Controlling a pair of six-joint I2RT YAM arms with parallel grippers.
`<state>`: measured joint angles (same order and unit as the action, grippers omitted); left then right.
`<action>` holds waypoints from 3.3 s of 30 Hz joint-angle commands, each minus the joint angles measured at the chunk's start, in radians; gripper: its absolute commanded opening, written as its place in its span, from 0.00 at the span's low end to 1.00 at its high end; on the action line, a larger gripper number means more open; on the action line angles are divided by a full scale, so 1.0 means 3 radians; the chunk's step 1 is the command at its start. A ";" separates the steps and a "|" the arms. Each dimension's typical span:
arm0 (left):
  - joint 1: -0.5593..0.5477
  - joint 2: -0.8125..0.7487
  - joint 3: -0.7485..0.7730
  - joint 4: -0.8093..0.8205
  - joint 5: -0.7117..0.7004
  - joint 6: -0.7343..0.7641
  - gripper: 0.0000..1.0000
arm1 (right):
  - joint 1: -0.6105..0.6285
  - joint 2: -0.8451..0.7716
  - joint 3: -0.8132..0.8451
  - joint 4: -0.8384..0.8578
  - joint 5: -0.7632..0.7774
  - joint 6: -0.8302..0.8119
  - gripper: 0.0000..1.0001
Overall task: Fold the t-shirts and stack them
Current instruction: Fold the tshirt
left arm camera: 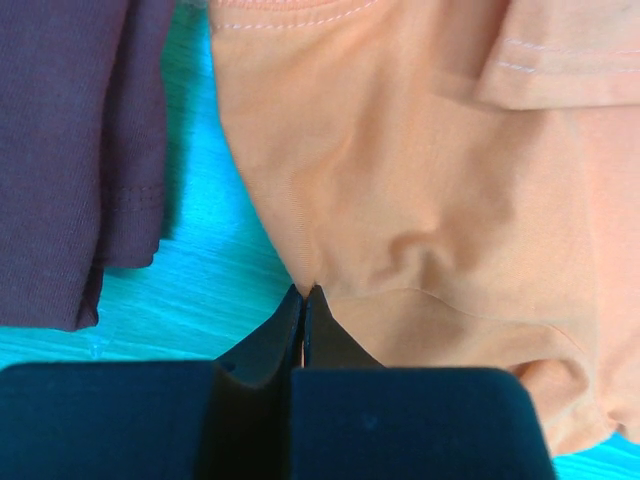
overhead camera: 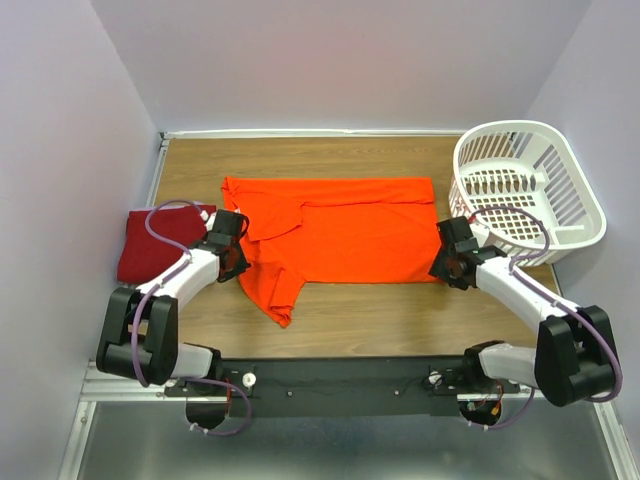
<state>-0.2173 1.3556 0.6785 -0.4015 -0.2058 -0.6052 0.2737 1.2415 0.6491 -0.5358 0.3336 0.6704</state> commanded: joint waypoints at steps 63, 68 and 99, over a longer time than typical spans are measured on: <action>0.0310 -0.0878 0.0218 -0.0676 0.0256 0.0187 0.00 | -0.0161 -0.0661 -0.0113 -0.0157 -0.0407 0.0209 0.00; 0.0351 -0.0796 0.0280 -0.0610 0.0282 0.0233 0.00 | -0.0161 -0.0514 0.0025 -0.0213 -0.0284 0.0092 0.00; 0.0668 0.0451 0.1098 -0.0093 0.0318 0.0371 0.00 | -0.0161 0.0637 0.1006 0.0236 0.0468 -0.0481 0.00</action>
<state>-0.0273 1.4567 0.9680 -0.4572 -0.0944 -0.5083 0.2333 1.3876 0.9138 -0.5137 0.4236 0.5571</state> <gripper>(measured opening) 0.009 0.008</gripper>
